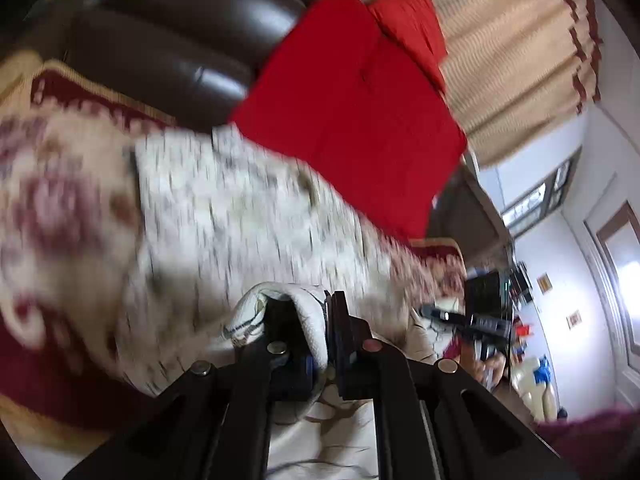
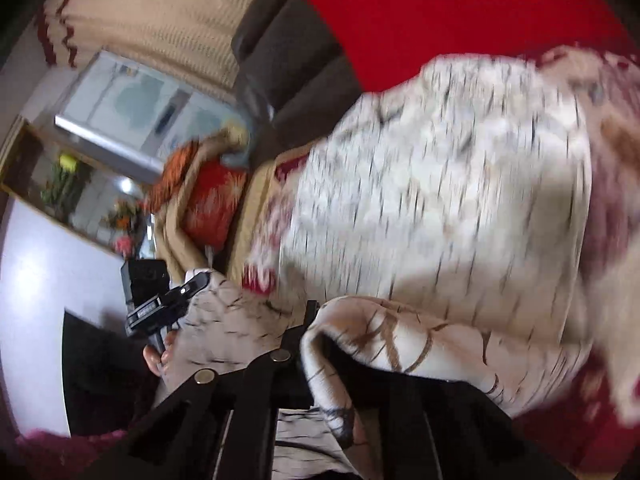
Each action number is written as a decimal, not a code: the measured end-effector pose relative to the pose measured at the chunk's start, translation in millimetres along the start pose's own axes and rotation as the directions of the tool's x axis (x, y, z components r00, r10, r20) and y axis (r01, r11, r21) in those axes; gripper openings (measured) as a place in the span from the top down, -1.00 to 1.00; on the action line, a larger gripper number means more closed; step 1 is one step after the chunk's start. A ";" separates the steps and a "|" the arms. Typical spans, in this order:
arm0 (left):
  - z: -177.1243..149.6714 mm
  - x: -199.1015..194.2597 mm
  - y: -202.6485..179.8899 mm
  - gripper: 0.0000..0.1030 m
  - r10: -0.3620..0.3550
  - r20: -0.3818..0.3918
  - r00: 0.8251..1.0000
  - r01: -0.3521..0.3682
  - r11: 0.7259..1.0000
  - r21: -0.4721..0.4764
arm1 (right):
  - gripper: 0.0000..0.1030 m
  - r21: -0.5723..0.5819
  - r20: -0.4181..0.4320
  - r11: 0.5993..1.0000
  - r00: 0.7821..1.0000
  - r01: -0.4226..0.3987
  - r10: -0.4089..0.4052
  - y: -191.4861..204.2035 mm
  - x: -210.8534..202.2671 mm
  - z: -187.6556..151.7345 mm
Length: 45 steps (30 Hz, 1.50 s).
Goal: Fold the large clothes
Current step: 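Lower the folded coat edge onto the blanket and open both tools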
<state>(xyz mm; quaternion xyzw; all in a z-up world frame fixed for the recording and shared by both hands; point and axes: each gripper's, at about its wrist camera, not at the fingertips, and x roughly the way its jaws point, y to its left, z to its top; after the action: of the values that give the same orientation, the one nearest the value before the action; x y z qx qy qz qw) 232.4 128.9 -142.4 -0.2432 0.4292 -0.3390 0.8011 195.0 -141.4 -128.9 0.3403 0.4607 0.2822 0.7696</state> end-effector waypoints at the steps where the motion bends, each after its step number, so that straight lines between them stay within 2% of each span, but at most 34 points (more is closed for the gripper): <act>1: 22.4 4.7 4.7 0.84 0.006 0.019 1.000 -0.006 1.000 -0.011 | 0.85 0.006 0.030 1.000 1.000 0.006 -0.006 -3.5 -2.9 12.6; 3: 66.2 17.0 21.2 0.82 0.042 0.035 0.999 -0.040 0.998 -0.053 | 0.85 0.042 0.129 0.999 0.991 0.032 -0.037 -18.8 -16.1 47.3; 4: 91.2 30.7 37.7 0.75 0.069 0.009 0.998 -0.068 0.994 -0.084 | 0.85 0.074 0.177 0.997 0.983 0.036 -0.049 -30.9 -22.0 61.2; 6: 114.2 52.5 66.8 0.73 0.114 -0.027 0.993 -0.117 0.981 -0.155 | 0.85 0.181 0.255 0.983 0.963 0.038 -0.085 -64.0 -34.5 86.8; 7: 121.8 66.7 85.6 0.63 0.129 -0.053 0.990 -0.137 0.969 -0.204 | 0.83 0.252 0.270 0.967 0.956 0.048 -0.118 -87.8 -38.0 98.0; 8: 125.0 75.9 98.6 0.35 0.159 -0.071 0.985 -0.171 0.957 -0.236 | 0.82 0.324 0.270 0.945 0.953 0.048 -0.141 -110.8 -39.2 104.0; 9: 125.5 81.7 116.1 0.22 0.224 -0.067 0.972 -0.234 0.932 -0.276 | 0.80 0.398 0.265 0.917 0.954 0.026 -0.142 -133.7 -39.2 105.3; 10: 123.2 80.6 125.6 0.05 0.244 -0.045 0.969 -0.246 0.920 -0.305 | 0.69 0.451 0.260 0.893 0.957 -0.006 -0.125 -149.5 -37.7 103.8; 11: 120.2 76.7 136.4 -0.04 0.236 -0.012 0.972 -0.225 0.911 -0.345 | 0.55 0.499 0.258 0.866 0.961 -0.041 -0.103 -164.0 -36.6 99.7; 13: 109.6 63.9 154.8 -0.09 0.189 0.061 0.980 -0.146 0.893 -0.426 | -0.17 0.531 0.291 0.844 0.952 -0.076 -0.098 -176.9 -41.6 88.6; 14: 105.0 58.1 158.3 -0.12 0.188 0.082 0.979 -0.134 0.887 -0.441 | -0.33 0.519 0.321 0.850 0.943 -0.095 -0.091 -179.3 -48.4 85.6; 15: 100.6 52.9 157.3 -0.13 0.196 0.090 0.976 -0.138 0.888 -0.438 | -0.46 0.504 0.357 0.857 0.930 -0.111 -0.090 -177.5 -55.8 81.4; 16: 96.5 49.4 151.6 -0.14 0.199 0.086 0.976 -0.146 0.897 -0.417 | -0.50 0.495 0.389 0.861 0.916 -0.113 -0.103 -174.8 -62.3 79.0; 18: 94.8 49.6 134.6 -0.14 0.164 0.080 0.983 -0.123 0.919 -0.374 | -0.50 0.455 0.437 0.885 0.891 -0.099 -0.125 -161.2 -70.5 78.5; 19: 92.2 52.3 122.7 -0.15 0.142 0.069 0.987 -0.111 0.934 -0.341 | -0.50 0.415 0.434 0.907 0.891 -0.068 -0.131 -149.2 -70.2 80.7; 22: 85.7 68.8 80.1 -0.31 0.127 0.027 0.992 -0.119 0.970 -0.212 | -0.50 0.296 0.342 0.955 0.931 0.024 -0.129 -112.5 -47.9 87.9; 24: 82.1 86.2 55.4 -0.41 0.116 0.000 0.993 -0.115 0.983 -0.141 | -0.50 0.231 0.278 0.971 0.952 0.061 -0.126 -92.4 -25.0 88.3; 25: 80.3 95.5 45.8 -0.43 0.138 -0.017 0.990 -0.139 0.985 -0.105 | -0.50 0.200 0.248 0.976 0.959 0.087 -0.137 -83.4 -10.9 88.9; 26: 80.5 107.7 37.4 -0.46 0.190 -0.037 0.981 -0.191 0.980 -0.061 | -0.50 0.183 0.230 0.977 0.961 0.111 -0.152 -78.2 0.2 90.0; 27: 81.2 122.7 32.3 -0.46 0.270 -0.059 0.961 -0.271 0.963 -0.014 | -0.50 0.173 0.212 0.976 0.962 0.134 -0.170 -74.9 10.1 89.5; 29: 83.3 149.6 37.7 -0.46 0.414 -0.086 0.906 -0.412 0.910 0.039 | -0.50 0.187 0.170 0.964 0.960 0.190 -0.222 -74.9 28.8 85.1; 31: 88.2 164.0 56.5 -0.46 0.519 -0.107 0.848 -0.518 0.855 0.035 | -0.45 0.200 0.158 0.948 0.947 0.246 -0.279 -86.5 32.7 86.5; 32: 93.6 166.0 68.3 -0.46 0.539 -0.109 0.835 -0.541 0.841 0.015 | -0.45 0.200 0.159 0.947 0.945 0.251 -0.284 -87.2 33.8 87.7; 33: 101.5 161.7 83.8 -0.46 0.541 -0.100 0.835 -0.547 0.837 -0.035 | -0.45 0.198 0.163 0.947 0.944 0.252 -0.285 -85.4 31.9 87.6; 34: 106.8 157.5 92.8 -0.46 0.531 -0.094 0.842 -0.538 0.839 -0.079 | -0.46 0.192 0.165 0.948 0.944 0.253 -0.285 -78.3 32.0 88.1; 36: 119.5 139.5 110.7 -0.46 0.484 -0.070 0.872 -0.487 0.850 -0.200 | -0.46 0.179 0.169 0.950 0.943 0.257 -0.287 -71.4 25.6 86.7; 37: 124.4 128.8 113.9 -0.46 0.471 -0.045 0.881 -0.467 0.851 -0.242 | -0.47 0.169 0.181 0.951 0.940 0.260 -0.289 -68.3 18.8 86.4; 39: 128.2 113.3 106.7 -0.46 0.501 0.021 0.865 -0.481 0.841 -0.250 | -0.47 0.141 0.217 0.953 0.931 0.267 -0.293 -63.1 7.9 84.6; 41: 123.0 106.0 88.8 -0.46 0.563 0.041 0.825 -0.548 0.817 -0.181 | -0.47 0.130 0.260 0.944 0.908 0.302 -0.327 -57.9 2.4 87.3; 44: 96.4 118.3 53.3 -0.46 0.685 0.015 0.729 -0.685 0.728 0.031 | -0.47 0.137 0.240 0.931 0.901 0.337 -0.362 -61.1 10.0 90.8; 45: 84.5 124.7 42.9 -0.47 0.729 0.016 0.684 -0.726 0.679 0.104 | -0.45 0.143 0.207 0.915 0.893 0.377 -0.400 -65.8 17.6 90.6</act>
<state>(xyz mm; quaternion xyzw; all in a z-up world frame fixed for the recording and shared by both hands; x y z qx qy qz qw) 368.9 71.4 -193.4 -0.0071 0.4831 -0.0174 0.8754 292.0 -192.2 -158.5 0.3096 0.4397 0.0575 0.8412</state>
